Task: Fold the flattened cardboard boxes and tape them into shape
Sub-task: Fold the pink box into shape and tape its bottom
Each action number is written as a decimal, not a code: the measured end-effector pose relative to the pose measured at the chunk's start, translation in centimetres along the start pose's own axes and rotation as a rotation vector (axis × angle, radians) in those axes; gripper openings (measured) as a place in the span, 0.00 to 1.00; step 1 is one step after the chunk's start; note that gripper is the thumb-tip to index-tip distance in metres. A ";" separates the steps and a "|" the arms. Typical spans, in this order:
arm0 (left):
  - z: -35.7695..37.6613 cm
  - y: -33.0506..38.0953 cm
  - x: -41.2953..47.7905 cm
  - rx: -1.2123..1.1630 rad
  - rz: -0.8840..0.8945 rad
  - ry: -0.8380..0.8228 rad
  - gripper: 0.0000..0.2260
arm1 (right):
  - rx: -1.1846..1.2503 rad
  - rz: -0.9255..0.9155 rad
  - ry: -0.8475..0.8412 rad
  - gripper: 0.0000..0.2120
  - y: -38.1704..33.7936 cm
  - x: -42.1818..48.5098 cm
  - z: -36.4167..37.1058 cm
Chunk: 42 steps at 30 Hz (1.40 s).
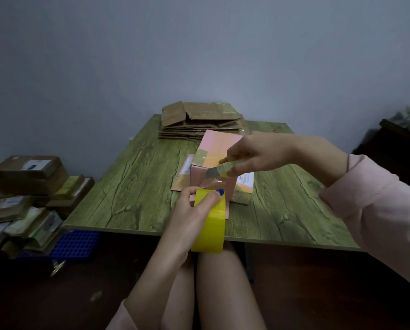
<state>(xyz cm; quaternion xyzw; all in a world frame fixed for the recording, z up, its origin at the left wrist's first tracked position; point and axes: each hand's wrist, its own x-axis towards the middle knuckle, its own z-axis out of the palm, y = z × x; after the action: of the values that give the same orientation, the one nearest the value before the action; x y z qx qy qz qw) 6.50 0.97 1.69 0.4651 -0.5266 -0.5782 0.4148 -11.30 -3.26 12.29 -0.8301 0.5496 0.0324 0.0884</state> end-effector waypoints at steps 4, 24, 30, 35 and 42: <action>0.0 -0.1 0.0 0.008 0.005 0.011 0.22 | -0.002 0.014 -0.060 0.11 -0.1 0.4 -0.6; -0.3 0.4 -0.3 -0.022 -0.053 -0.056 0.22 | 0.050 0.043 -0.189 0.14 -1.3 1.3 -1.5; -0.4 0.2 -0.1 -0.009 -0.060 -0.047 0.23 | -0.129 0.031 -0.180 0.16 -2.0 1.9 -0.9; -0.3 0.1 -0.1 0.006 -0.045 -0.034 0.24 | -0.297 0.034 -0.182 0.21 -2.9 2.2 0.5; -0.4 0.3 -0.1 -0.005 -0.060 -0.040 0.21 | -0.279 0.053 -0.194 0.30 -1.1 0.7 1.5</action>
<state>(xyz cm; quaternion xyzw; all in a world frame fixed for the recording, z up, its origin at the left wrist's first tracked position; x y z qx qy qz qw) 6.90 0.93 1.98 0.4680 -0.5192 -0.6007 0.3880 -9.95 -3.24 10.85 -0.8125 0.5504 0.1905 0.0243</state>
